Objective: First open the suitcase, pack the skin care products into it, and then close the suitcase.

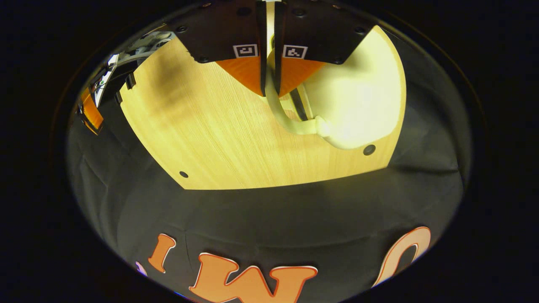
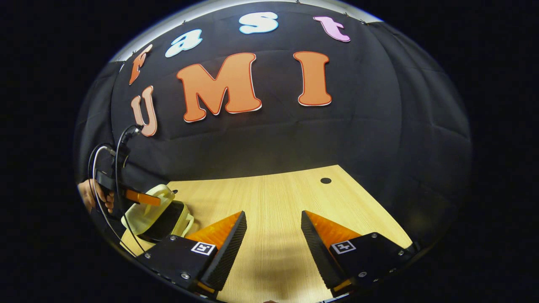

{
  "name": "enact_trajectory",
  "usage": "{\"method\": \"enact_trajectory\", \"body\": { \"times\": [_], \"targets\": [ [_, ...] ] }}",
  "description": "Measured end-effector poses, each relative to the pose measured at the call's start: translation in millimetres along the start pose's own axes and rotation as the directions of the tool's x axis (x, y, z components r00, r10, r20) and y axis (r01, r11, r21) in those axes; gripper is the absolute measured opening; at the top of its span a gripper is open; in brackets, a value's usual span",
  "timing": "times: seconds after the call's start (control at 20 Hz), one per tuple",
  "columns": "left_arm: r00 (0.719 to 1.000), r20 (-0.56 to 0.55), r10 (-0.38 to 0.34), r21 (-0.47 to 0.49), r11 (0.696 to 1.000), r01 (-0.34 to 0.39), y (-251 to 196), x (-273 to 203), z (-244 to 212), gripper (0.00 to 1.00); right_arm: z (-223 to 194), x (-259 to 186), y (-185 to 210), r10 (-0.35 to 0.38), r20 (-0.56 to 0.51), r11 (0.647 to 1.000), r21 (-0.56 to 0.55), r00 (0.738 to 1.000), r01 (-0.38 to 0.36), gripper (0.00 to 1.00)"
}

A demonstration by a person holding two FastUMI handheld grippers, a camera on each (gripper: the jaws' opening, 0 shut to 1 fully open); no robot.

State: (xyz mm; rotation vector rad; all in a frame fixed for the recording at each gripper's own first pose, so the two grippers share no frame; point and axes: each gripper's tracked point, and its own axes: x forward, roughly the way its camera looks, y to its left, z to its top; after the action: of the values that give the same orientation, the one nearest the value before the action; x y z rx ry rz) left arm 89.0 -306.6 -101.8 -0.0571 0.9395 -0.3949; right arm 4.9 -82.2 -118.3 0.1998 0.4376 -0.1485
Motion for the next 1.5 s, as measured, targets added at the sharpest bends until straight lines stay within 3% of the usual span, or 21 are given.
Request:
{"method": "enact_trajectory", "body": {
  "times": [0.3,0.5,0.55,0.65,0.7,0.75,0.8,0.95,1.0,1.05,1.15,1.35,1.45,1.5],
  "targets": [
    [0.998,-0.047,0.029,0.084,0.996,-0.025,-15,37,-28,0.08,-4,2,0,0.001,-0.010,1.000,-0.015,1.000,-0.001,0.85],
    [0.998,-0.035,0.050,0.111,0.993,-0.046,-28,37,-39,0.25,1,1,1,0.005,0.008,1.000,-0.021,1.000,-0.005,0.85],
    [0.999,0.002,0.047,0.111,0.993,-0.047,-33,31,-35,0.22,3,0,2,0.006,0.014,1.000,-0.026,1.000,-0.006,0.85],
    [0.995,0.088,0.038,0.113,0.992,-0.048,-47,17,-24,0.39,8,-1,3,0.010,0.036,1.000,-0.029,0.999,-0.009,0.85],
    [0.990,0.138,0.042,0.109,0.992,-0.058,-54,9,-16,0.56,13,-2,4,0.016,0.052,1.000,-0.026,0.999,-0.015,0.85],
    [0.981,0.187,0.049,0.107,0.992,-0.070,-61,-1,-7,0.60,18,-4,6,0.023,0.072,0.999,-0.027,0.997,-0.021,0.85],
    [0.968,0.244,0.059,0.099,0.991,-0.086,-68,-13,4,0.73,23,-6,7,0.033,0.093,0.999,-0.032,0.995,-0.030,0.85],
    [0.891,0.443,0.093,0.075,0.987,-0.141,-94,-60,32,0.78,52,-19,15,0.082,0.222,0.996,-0.053,0.972,-0.072,0.85],
    [0.854,0.509,0.109,0.057,0.986,-0.160,-105,-81,43,0.93,63,-24,18,0.092,0.267,0.995,-0.066,0.959,-0.077,0.85],
    [0.820,0.563,0.102,0.040,0.988,-0.151,-115,-90,52,1.00,74,-27,21,0.098,0.304,0.994,-0.086,0.948,-0.075,0.84],
    [0.760,0.643,0.098,0.002,0.991,-0.130,-139,-117,57,1.00,84,-33,23,0.114,0.350,0.988,-0.139,0.930,-0.068,0.84],
    [0.612,0.780,0.127,-0.037,0.987,-0.158,-153,-171,74,1.00,94,-45,40,0.179,0.383,0.978,-0.168,0.906,-0.122,0.84],
    [0.568,0.812,0.135,-0.024,0.980,-0.199,-163,-184,73,1.00,89,-48,46,0.207,0.376,0.973,-0.174,0.903,-0.150,0.84],
    [0.563,0.813,0.149,-0.026,0.975,-0.220,-165,-185,70,1.00,86,-47,47,0.221,0.367,0.970,-0.180,0.904,-0.164,0.84]
  ]
}}
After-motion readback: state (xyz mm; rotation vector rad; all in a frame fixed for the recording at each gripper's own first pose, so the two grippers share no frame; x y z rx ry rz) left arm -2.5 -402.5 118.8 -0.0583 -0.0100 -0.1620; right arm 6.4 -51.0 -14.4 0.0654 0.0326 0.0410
